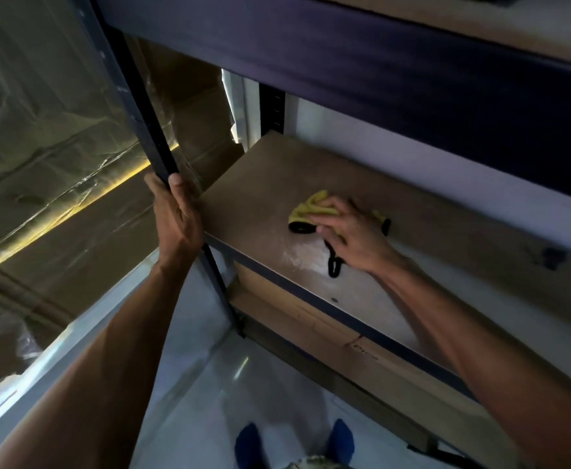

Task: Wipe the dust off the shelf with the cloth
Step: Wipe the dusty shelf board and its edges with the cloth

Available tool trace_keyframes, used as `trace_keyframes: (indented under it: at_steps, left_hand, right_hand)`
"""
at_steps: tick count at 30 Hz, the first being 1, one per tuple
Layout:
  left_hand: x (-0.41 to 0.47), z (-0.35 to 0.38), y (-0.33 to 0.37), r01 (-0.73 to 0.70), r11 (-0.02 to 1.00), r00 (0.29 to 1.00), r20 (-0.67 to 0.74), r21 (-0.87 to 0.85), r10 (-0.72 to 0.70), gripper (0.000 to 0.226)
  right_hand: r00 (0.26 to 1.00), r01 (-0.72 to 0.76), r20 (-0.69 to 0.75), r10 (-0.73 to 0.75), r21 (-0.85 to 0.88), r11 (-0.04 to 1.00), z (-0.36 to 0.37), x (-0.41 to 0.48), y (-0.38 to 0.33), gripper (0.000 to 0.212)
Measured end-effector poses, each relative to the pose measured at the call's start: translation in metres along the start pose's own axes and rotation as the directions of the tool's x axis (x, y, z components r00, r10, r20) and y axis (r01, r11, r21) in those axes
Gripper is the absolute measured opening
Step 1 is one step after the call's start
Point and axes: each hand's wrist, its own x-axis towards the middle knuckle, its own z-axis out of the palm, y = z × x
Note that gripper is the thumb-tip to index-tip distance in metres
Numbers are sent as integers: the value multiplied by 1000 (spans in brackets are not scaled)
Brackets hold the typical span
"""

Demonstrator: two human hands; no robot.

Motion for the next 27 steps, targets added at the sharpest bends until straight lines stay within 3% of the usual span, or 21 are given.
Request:
trace_keyframes:
  at_steps: [3, 5, 8, 11, 13, 15, 19, 21, 24, 27]
  left_hand:
    - [0, -2, 2, -28, 1000, 1000, 5, -6, 28, 24]
    - [0, -4, 3, -44, 999, 999, 15, 0, 44, 18]
    - [-3, -7, 8, -43, 999, 999, 23, -5, 43, 13]
    - [-5, -7, 13, -18, 999, 999, 33, -35, 19, 13]
    - [-6, -7, 14, -5, 999, 999, 35, -37, 6, 13]
    - [-7, -8, 13, -1, 999, 999, 34, -41, 3, 13]
    - [-7, -11, 12, 5, 999, 999, 37, -35, -4, 12]
    - [-6, -11, 12, 22, 999, 999, 42, -38, -20, 19]
    - [-7, -9, 15, 24, 999, 999, 36, -28, -23, 18]
    - [-8, -10, 16, 15, 1000, 999, 37, -19, -14, 15]
  right_hand:
    - [992, 86, 81, -96, 110, 990, -5, -3, 0, 34]
    - [997, 63, 35, -71, 200, 978, -15, 5, 10, 31]
    - [973, -98, -196, 120, 119, 988, -22, 26, 36, 32]
    - [934, -315, -174, 312, 12, 949, -14, 33, 44, 37]
    - [962, -255, -107, 253, -2, 967, -4, 26, 29, 39]
    - [996, -90, 12, 89, 120, 989, 2, 12, 4, 34]
    - [980, 114, 135, -148, 232, 966, -4, -8, -15, 34]
    - [984, 82, 125, -126, 311, 947, -10, 6, -10, 31]
    - [999, 34, -44, -22, 279, 960, -7, 50, -3, 28]
    - [999, -11, 45, -2, 297, 955, 11, 80, -20, 28]
